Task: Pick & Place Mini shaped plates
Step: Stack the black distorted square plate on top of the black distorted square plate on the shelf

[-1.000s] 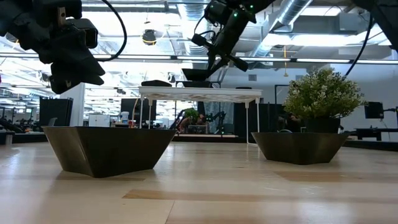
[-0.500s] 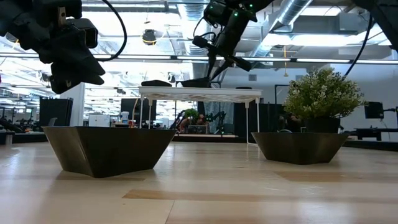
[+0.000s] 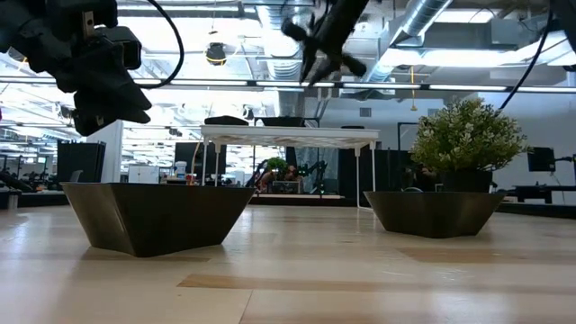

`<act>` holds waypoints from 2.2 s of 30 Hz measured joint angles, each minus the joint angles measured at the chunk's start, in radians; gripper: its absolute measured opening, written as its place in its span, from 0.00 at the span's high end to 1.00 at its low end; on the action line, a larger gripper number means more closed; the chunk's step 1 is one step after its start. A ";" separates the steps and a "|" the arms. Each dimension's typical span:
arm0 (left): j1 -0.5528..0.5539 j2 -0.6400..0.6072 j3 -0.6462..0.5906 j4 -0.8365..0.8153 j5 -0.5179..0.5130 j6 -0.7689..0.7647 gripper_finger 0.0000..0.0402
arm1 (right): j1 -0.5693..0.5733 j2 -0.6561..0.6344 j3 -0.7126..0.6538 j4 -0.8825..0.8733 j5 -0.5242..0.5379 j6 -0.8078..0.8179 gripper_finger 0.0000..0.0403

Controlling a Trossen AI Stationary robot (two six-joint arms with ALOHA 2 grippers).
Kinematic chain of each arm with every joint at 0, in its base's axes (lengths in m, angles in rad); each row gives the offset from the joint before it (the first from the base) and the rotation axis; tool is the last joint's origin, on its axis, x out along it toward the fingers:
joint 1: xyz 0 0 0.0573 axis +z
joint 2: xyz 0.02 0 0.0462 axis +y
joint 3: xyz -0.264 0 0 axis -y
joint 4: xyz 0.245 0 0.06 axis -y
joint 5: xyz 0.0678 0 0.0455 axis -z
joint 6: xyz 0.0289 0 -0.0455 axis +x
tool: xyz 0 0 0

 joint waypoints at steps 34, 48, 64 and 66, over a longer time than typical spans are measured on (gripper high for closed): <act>-0.051 0.040 -0.113 0.018 -0.138 0.627 0.74 | 0.453 -0.218 -0.001 -0.204 0.036 -0.576 0.80; 0.060 0.039 -0.135 0.022 -0.213 0.586 0.73 | 0.476 -0.207 -0.001 -0.221 0.084 -0.565 0.80; 0.156 0.043 -0.135 0.020 -0.087 0.582 0.63 | 0.484 -0.207 -0.001 -0.234 0.082 -0.562 0.80; 0.156 0.043 -0.135 0.019 -0.107 0.591 0.62 | 0.483 -0.207 -0.001 -0.234 0.082 -0.562 0.80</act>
